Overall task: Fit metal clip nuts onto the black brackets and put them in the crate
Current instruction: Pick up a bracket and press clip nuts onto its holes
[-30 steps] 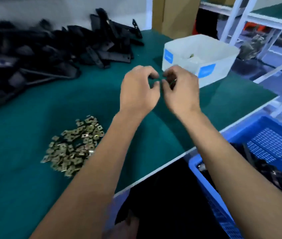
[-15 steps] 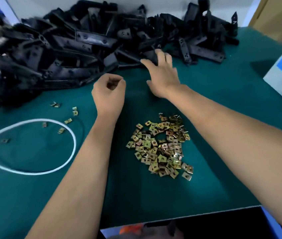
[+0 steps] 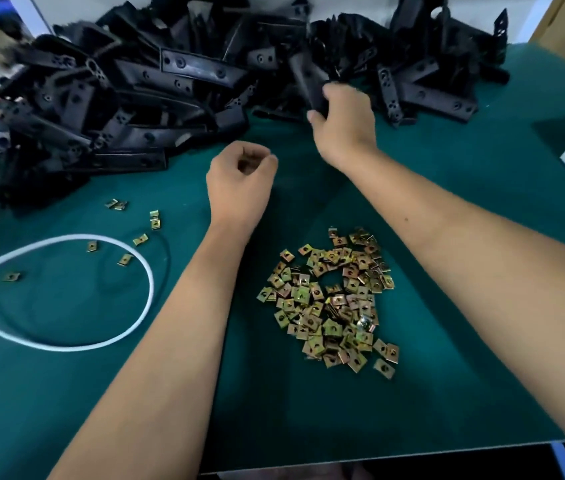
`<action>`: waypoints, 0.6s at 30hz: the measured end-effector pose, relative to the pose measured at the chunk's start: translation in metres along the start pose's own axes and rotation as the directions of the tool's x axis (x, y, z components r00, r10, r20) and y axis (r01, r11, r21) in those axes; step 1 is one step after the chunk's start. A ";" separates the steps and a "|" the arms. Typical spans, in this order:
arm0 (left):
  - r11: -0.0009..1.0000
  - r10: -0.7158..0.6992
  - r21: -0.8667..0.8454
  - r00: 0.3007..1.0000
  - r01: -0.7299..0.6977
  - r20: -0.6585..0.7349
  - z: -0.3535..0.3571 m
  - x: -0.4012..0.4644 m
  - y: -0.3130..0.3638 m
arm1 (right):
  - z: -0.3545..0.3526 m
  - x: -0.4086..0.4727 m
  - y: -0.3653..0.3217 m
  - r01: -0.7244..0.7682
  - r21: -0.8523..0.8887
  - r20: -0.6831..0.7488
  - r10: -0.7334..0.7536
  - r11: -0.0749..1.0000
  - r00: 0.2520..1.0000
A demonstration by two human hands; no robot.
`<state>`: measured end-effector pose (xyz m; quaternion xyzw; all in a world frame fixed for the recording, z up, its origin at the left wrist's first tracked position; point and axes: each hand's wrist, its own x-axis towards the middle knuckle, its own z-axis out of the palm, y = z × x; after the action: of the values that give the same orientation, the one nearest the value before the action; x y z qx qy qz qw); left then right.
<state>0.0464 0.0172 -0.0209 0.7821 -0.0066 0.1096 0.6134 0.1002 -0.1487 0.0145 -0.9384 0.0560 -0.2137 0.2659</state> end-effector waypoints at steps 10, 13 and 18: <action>0.993 0.040 -0.114 0.998 -0.033 0.057 0.012 -0.016 0.005 | -0.051 -0.067 -0.025 -0.131 0.752 0.257 -0.103 0.646 0.961; 0.977 -0.067 -0.208 0.993 0.046 -0.095 0.004 -0.008 0.001 | -0.064 -0.077 -0.005 0.092 0.465 0.267 -0.238 0.881 0.934; 0.848 -0.221 -0.509 0.972 0.148 -0.086 -0.003 -0.003 0.002 | -0.056 -0.105 0.005 0.244 0.211 0.686 -0.322 0.946 0.653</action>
<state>0.0424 0.0195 -0.0187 0.5840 0.0837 0.0997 0.8013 -0.0189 -0.1568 0.0162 -0.9297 -0.2089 0.1245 0.2767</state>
